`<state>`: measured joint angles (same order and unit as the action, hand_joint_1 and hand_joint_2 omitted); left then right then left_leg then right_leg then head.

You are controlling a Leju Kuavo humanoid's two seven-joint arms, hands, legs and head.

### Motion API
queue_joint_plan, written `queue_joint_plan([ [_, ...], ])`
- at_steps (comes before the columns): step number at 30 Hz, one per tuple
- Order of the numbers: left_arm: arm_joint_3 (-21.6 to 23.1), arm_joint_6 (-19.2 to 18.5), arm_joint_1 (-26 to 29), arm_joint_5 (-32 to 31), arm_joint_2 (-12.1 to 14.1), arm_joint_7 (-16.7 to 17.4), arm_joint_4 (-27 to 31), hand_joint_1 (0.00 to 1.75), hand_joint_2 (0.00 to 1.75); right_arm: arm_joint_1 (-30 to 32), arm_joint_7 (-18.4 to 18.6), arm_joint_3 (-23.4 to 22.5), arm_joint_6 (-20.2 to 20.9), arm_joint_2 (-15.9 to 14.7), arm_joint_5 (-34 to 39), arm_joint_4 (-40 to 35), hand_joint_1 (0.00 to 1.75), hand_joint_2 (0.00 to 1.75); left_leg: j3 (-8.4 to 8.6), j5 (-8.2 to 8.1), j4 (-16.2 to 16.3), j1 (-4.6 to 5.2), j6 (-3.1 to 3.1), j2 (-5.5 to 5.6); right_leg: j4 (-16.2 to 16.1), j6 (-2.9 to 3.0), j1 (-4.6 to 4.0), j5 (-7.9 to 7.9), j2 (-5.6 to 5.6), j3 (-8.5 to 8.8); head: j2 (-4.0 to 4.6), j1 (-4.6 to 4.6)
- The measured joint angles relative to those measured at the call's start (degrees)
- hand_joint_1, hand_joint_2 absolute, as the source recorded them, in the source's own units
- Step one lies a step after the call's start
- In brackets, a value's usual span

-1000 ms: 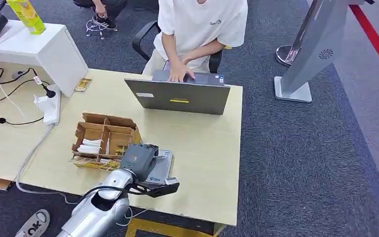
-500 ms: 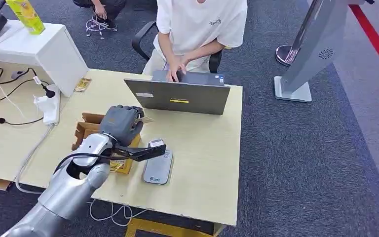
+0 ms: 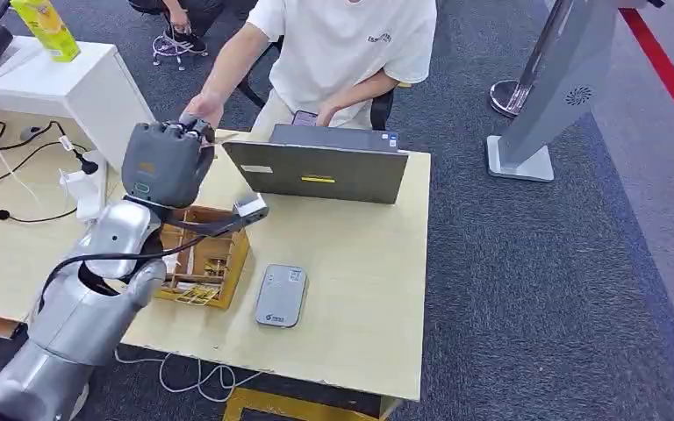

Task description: Pass the card to the sensor for recognition and then transmit it.

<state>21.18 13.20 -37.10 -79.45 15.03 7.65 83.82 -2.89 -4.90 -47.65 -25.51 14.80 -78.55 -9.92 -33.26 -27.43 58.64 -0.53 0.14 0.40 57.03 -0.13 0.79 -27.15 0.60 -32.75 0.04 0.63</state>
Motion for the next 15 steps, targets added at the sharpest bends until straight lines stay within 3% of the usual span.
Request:
queue_joint_plan([
  [13,-3.24,2.17,-1.21,-1.36,1.64,0.04,-3.17,1.75,1.75,-0.05,0.28,0.11,-0.02,0.0,-0.02,0.0,0.0,0.0,-0.02,0.0,0.0,0.01,0.0,0.0,-0.01,0.0,0.0,-0.01,-0.01,-0.01,0.0,0.0],
  [14,-3.35,2.16,-1.21,-1.36,1.64,0.04,-3.37,0.0,1.75,-0.06,0.28,0.11,-0.02,0.0,-0.05,0.0,0.0,0.0,-0.02,0.0,0.0,0.01,0.0,-0.01,-0.01,0.0,0.0,-0.01,-0.01,-0.01,0.0,0.0],
  [15,-3.39,2.16,-1.21,-1.34,1.62,0.04,-3.52,0.0,1.75,-0.05,0.28,0.11,-0.02,0.0,-0.05,0.0,0.0,0.0,-0.02,0.0,0.0,0.01,0.0,-0.01,-0.01,0.0,0.0,-0.01,-0.01,-0.01,0.0,0.02],
])
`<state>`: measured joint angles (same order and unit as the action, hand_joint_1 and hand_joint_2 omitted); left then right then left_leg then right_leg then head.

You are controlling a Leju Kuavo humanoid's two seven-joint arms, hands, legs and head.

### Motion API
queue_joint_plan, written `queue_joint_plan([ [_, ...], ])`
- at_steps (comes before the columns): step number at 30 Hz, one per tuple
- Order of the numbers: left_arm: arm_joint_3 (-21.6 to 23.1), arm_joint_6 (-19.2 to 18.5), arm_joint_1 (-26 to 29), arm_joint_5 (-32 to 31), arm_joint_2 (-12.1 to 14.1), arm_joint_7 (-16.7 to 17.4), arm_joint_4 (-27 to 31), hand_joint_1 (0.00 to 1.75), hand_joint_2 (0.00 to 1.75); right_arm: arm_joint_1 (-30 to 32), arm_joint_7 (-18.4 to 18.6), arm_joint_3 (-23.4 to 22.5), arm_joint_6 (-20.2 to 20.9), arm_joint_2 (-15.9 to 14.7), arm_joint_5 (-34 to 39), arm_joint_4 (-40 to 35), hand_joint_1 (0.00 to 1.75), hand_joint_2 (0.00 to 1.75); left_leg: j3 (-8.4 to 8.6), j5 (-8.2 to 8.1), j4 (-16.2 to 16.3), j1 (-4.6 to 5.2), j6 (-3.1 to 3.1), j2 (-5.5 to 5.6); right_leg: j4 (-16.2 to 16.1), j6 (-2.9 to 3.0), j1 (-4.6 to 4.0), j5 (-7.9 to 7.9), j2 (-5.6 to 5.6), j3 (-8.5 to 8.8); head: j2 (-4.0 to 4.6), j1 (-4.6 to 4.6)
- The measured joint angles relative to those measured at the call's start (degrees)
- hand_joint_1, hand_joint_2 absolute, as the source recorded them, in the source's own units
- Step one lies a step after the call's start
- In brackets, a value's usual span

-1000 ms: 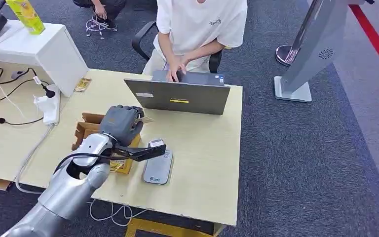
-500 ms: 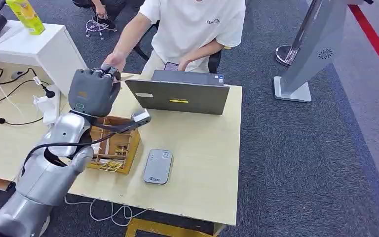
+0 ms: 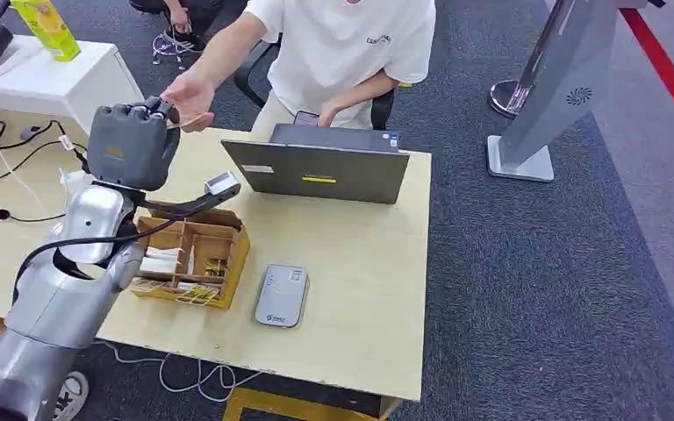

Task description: Pass the card to the sensor for recognition and then transmit it.

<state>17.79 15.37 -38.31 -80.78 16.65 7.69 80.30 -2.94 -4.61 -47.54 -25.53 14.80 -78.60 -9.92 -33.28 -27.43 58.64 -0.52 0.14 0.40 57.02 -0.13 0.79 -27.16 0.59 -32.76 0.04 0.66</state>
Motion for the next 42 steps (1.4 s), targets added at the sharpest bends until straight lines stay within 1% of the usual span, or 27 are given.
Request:
queue_joint_plan([
  [10,-0.04,0.83,0.39,-0.33,-0.13,-0.07,-1.2,0.0,1.75,-0.01,-0.02,0.0,0.0,0.0,0.0,0.0,0.0,0.0,0.0,0.0,0.0,-0.01,0.0,0.0,0.01,0.0,-0.01,0.0,0.0,-0.01,0.0,-0.02],
  [13,-0.04,1.09,0.92,-0.42,-0.7,-0.35,-1.2,0.0,1.75,-0.03,0.0,0.0,0.0,0.0,0.09,0.0,0.0,0.0,0.0,0.0,0.0,0.0,0.0,0.01,0.0,0.0,0.0,0.0,0.0,-0.01,0.0,-0.02],
  [15,-0.04,1.2,1.73,0.37,-1.4,-1.23,-1.11,0.0,1.75,-0.03,0.0,0.0,0.0,0.0,0.37,0.0,0.0,0.0,0.0,0.0,0.0,0.0,0.0,0.0,0.0,0.0,0.0,0.0,0.0,-0.01,0.0,-0.02],
  [17,-0.02,1.18,3.43,1.01,-2.34,-2.12,0.3,0.0,1.75,-0.02,0.0,0.0,0.0,0.0,0.68,0.0,0.0,0.0,0.0,-0.01,0.0,0.01,0.0,0.0,-0.01,0.0,0.01,0.0,0.01,-0.01,0.0,0.0],
  [20,0.11,1.07,5.31,1.01,-3.43,-2.08,2.19,0.0,1.75,-0.03,0.0,-0.02,0.0,0.0,0.85,0.0,0.0,0.0,0.0,-0.01,0.0,0.02,-0.01,0.01,-0.02,0.0,0.01,0.0,0.01,-0.01,0.0,-0.02],
  [29,0.2,1.05,6.57,1.01,-3.98,-2.03,4.18,0.0,1.75,-0.01,0.0,-0.02,0.0,0.0,0.96,0.0,0.0,0.0,0.01,0.0,0.0,-0.01,0.0,-0.01,0.0,0.0,-0.01,0.0,0.01,-0.02,0.0,-0.02],
  [31,0.26,0.96,6.98,1.62,-4.13,-3.02,4.7,0.0,1.75,-0.04,0.0,-0.02,0.0,0.0,1.27,0.0,0.0,0.0,0.01,0.0,0.0,-0.01,0.0,-0.01,0.0,0.0,0.0,0.0,0.02,-0.01,0.0,-0.02],
  [33,0.88,0.44,8.95,1.66,-4.26,-4.13,6.91,0.0,1.75,-0.02,0.04,-0.24,0.0,0.0,1.9,0.0,0.0,0.0,0.01,-0.01,0.0,0.0,-0.01,-0.02,0.0,0.0,0.0,0.0,0.04,-0.02,0.0,0.0],
  [35,2.47,-0.57,12.61,1.49,-4.24,-4.11,10.74,0.0,1.75,-0.02,0.18,-0.66,0.0,0.0,2.58,0.0,0.0,0.0,0.0,-0.06,0.0,0.01,0.01,-0.05,-0.01,-0.01,0.01,-0.02,0.06,-0.01,0.0,-0.02],
  [37,5.03,-0.76,17.41,0.98,-4.09,-3.54,15.4,0.0,1.75,-0.01,0.2,-1.29,0.0,0.0,3.48,0.0,0.0,0.0,0.0,-0.11,0.0,0.03,-0.03,-0.08,-0.04,-0.01,0.02,-0.06,0.1,-0.02,0.0,0.0],
  [39,7.83,-0.13,22.29,0.09,-3.61,-2.62,19.33,0.0,1.75,0.02,0.2,-1.88,0.0,0.02,4.09,0.0,0.0,0.0,0.0,-0.2,0.0,0.03,-0.03,-0.12,-0.06,-0.04,0.02,-0.13,0.13,-0.02,0.0,-0.02],
  [42,10.71,0.35,28.61,-0.37,-2.69,-1.42,23.41,0.0,1.75,0.02,0.13,-2.69,0.0,0.02,4.52,0.0,0.0,0.0,0.02,-0.28,-0.01,0.04,-0.04,-0.13,-0.07,-0.04,0.03,-0.2,0.12,-0.01,0.0,0.0],
])
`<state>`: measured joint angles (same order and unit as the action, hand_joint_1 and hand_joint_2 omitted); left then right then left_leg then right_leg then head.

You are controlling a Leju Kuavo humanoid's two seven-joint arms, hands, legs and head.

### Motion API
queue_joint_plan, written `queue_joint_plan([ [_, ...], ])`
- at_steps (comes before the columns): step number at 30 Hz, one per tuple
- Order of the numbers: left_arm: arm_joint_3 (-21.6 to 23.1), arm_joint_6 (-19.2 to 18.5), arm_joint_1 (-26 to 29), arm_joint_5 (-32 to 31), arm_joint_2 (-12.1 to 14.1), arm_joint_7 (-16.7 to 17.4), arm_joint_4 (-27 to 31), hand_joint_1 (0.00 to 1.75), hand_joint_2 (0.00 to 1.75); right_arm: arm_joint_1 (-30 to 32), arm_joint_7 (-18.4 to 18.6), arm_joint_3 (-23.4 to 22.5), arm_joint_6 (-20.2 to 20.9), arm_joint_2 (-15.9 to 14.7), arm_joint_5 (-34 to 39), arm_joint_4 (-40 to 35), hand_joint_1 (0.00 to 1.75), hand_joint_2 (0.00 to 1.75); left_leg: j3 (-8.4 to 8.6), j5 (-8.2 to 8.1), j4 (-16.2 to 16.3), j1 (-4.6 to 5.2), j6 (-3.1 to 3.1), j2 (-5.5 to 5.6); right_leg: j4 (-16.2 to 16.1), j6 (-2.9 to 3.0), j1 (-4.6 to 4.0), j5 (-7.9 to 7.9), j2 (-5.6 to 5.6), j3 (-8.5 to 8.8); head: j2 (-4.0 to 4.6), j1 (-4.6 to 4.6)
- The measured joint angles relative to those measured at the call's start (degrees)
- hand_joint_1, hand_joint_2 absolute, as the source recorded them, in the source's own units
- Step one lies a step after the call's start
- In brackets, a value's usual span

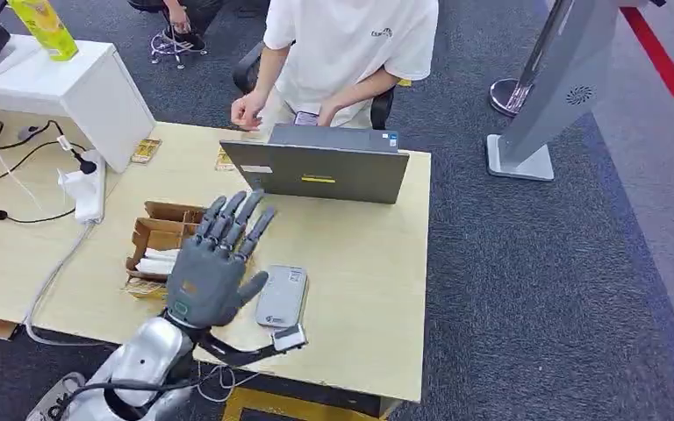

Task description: Pass the card to the sensor for recognition and then transmit it.

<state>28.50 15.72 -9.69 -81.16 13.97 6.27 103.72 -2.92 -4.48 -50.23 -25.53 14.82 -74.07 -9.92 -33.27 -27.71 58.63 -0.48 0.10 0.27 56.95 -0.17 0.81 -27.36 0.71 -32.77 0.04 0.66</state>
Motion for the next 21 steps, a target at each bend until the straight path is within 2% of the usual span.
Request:
queue_joint_plan([
  [7,1.33,1.38,11.41,-0.5,1.16,0.65,2.16,0.0,1.75,0.02,0.28,-0.98,0.02,0.0,0.24,0.0,0.0,0.0,0.03,0.0,-0.01,-0.04,0.01,0.01,0.02,0.04,-0.03,-0.03,-0.03,0.02,0.0,0.04],
  [12,1.14,-3.97,15.19,0.98,1.88,0.85,2.16,0.0,1.75,0.03,0.28,-1.38,0.02,0.0,0.24,0.0,0.0,0.0,0.04,0.01,-0.02,-0.05,0.01,0.05,0.03,0.04,-0.03,-0.03,-0.08,0.05,0.0,0.02],
  [16,-0.15,-9.22,16.31,1.24,2.89,2.95,1.99,0.0,1.75,0.01,0.57,-1.44,0.0,0.0,-0.15,0.0,0.0,0.0,0.06,0.01,-0.02,-0.05,0.01,0.06,0.03,0.04,-0.04,-0.03,-0.1,0.08,0.0,0.02],
  [21,-4.08,-10.4,16.79,2.4,3.65,4.24,0.37,0.0,1.75,0.01,0.77,-1.44,0.0,0.0,-0.44,0.0,0.0,0.0,0.06,0.02,-0.02,-0.05,0.02,0.07,0.04,0.04,-0.04,-0.03,-0.1,0.09,0.0,0.04],
])
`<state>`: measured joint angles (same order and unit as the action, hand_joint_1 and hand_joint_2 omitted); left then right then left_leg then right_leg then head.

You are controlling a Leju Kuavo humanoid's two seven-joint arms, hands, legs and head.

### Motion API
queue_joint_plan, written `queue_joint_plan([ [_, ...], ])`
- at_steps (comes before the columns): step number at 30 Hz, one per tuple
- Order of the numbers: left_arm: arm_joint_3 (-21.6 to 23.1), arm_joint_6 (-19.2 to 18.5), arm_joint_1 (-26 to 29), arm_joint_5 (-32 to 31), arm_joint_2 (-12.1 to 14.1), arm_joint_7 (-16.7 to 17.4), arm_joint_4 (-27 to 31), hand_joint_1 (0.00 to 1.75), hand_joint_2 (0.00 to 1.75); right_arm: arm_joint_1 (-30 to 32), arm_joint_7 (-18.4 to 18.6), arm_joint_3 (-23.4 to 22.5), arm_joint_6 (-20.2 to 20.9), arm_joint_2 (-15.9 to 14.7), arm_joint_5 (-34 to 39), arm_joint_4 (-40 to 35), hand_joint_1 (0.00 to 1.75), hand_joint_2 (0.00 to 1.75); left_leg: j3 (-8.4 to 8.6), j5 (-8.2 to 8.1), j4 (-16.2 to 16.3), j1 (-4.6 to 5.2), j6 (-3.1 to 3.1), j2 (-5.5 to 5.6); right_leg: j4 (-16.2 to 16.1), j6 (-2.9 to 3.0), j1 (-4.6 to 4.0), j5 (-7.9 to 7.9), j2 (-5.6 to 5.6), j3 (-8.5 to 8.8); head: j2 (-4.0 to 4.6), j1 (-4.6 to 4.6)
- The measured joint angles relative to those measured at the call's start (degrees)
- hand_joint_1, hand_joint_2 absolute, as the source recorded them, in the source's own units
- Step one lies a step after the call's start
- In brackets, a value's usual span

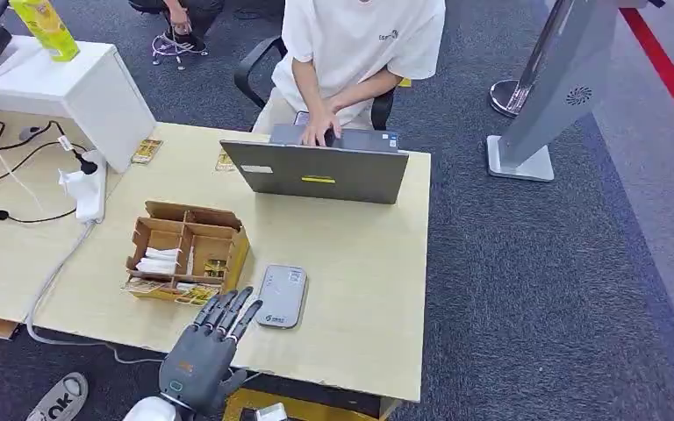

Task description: Pass the card to the sensor for recognition and then transmit it.

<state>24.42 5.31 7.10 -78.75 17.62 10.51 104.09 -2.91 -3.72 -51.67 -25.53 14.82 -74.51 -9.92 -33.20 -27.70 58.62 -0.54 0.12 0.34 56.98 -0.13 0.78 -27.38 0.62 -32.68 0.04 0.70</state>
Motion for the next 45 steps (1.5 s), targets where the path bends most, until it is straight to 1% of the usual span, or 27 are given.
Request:
queue_joint_plan([
  [6,-5.02,1.25,0.07,-1.42,-0.24,1.14,-1.45,0.0,1.75,0.0,0.11,0.0,0.0,0.0,-0.61,0.0,0.0,0.0,0.0,0.0,0.0,0.0,0.0,0.0,0.0,0.0,0.0,0.0,0.0,0.0,0.0,-0.02],
  [10,-8.86,1.88,0.1,0.04,-0.48,0.35,-1.97,0.0,1.75,0.0,-0.04,0.0,0.0,0.0,-1.16,0.0,0.0,0.0,0.0,0.0,0.0,0.0,0.0,0.0,0.0,0.0,0.0,0.0,0.0,0.01,0.0,-0.02],
  [13,-11.87,2.84,0.32,-0.39,-0.48,-0.17,-2.21,0.0,1.75,0.01,-0.04,0.0,0.0,0.0,-1.49,0.0,0.0,0.0,0.0,0.0,0.0,-0.01,0.0,0.0,0.0,0.0,0.0,0.0,0.0,0.0,0.0,0.0],
  [17,-15.0,4.26,0.36,-1.16,-0.63,-0.22,-2.39,0.0,1.75,0.0,0.07,0.02,0.0,0.0,-1.79,0.0,0.0,0.0,0.0,0.0,0.0,-0.01,0.0,0.0,0.01,0.0,0.0,0.0,0.0,0.0,0.0,0.0],
  [23,-18.6,4.83,0.34,-1.66,-1.03,-0.22,-3.13,0.0,1.75,0.0,0.11,0.07,0.02,0.0,-2.14,0.0,0.0,0.0,0.01,0.0,0.0,-0.01,0.01,0.0,0.01,0.0,0.0,0.0,0.0,0.0,0.0,-0.02],
  [27,-19.61,5.33,0.32,-1.97,-1.11,-0.28,-3.63,0.0,1.75,0.0,0.11,0.11,0.02,0.0,-2.32,0.0,0.0,0.0,0.01,0.0,0.0,-0.01,0.01,0.0,0.01,0.0,0.0,0.0,0.0,0.0,0.0,-0.02],
  [34,-20.09,7.19,-1.2,-4.15,-2.32,-1.46,-5.49,0.0,1.75,-0.01,0.13,0.39,0.0,0.0,-2.91,0.0,0.0,0.0,0.02,0.0,0.0,0.0,0.0,0.0,0.0,0.0,0.0,0.0,0.0,0.0,0.0,-0.02],
  [45,-20.09,7.19,-4.64,-4.85,-4.22,-1.99,-8.64,0.0,1.75,-0.02,0.11,0.63,0.0,0.0,-3.39,0.0,0.0,0.0,0.04,0.01,0.0,0.0,0.01,0.0,0.0,0.0,0.0,0.0,0.0,0.01,0.0,-0.02],
])
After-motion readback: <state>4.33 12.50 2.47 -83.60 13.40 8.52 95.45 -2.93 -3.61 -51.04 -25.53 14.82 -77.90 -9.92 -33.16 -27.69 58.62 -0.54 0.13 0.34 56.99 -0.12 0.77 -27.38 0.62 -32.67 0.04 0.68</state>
